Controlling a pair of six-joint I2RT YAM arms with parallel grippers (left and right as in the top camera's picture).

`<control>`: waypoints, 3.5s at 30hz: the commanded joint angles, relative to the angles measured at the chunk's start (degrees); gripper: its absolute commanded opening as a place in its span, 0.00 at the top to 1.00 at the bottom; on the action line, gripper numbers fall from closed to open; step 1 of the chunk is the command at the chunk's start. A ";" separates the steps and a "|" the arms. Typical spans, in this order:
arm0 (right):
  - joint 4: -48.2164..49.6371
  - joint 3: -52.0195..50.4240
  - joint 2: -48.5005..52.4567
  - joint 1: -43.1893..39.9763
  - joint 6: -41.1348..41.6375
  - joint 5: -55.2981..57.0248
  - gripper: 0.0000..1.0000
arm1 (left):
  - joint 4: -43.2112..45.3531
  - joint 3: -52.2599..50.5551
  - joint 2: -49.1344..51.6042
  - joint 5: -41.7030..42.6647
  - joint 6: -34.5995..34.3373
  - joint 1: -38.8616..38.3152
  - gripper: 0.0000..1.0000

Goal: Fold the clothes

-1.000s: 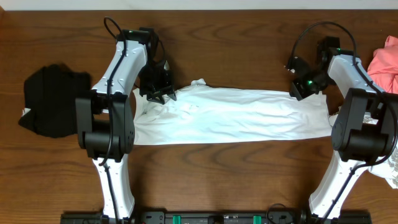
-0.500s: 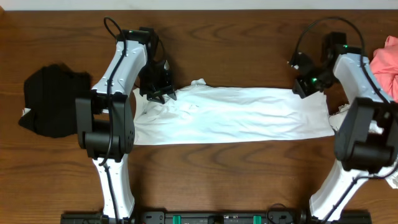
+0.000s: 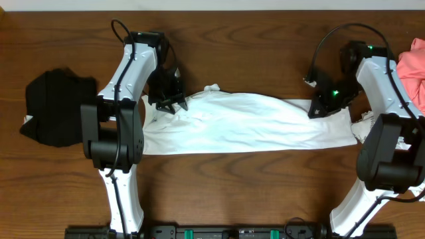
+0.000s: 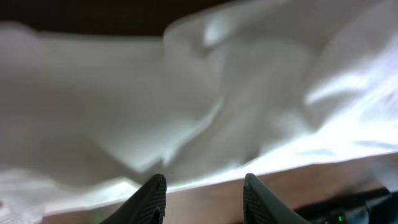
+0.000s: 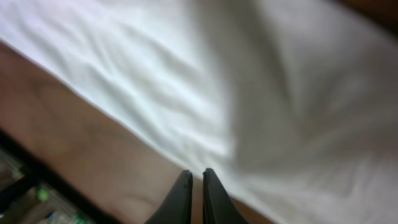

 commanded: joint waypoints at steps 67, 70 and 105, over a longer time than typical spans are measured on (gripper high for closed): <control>8.24 -0.04 -0.39 4.11 4.76 -1.46 0.75 | 16.52 1.38 2.58 -3.80 3.39 -5.95 0.41; 8.22 -0.04 -0.39 4.11 4.76 -1.46 0.76 | 16.83 1.38 2.58 -3.78 3.39 -5.95 0.66; 7.17 -0.04 -0.39 4.11 4.76 -1.44 0.75 | 1.90 -14.53 -4.22 -3.78 2.73 -9.05 0.67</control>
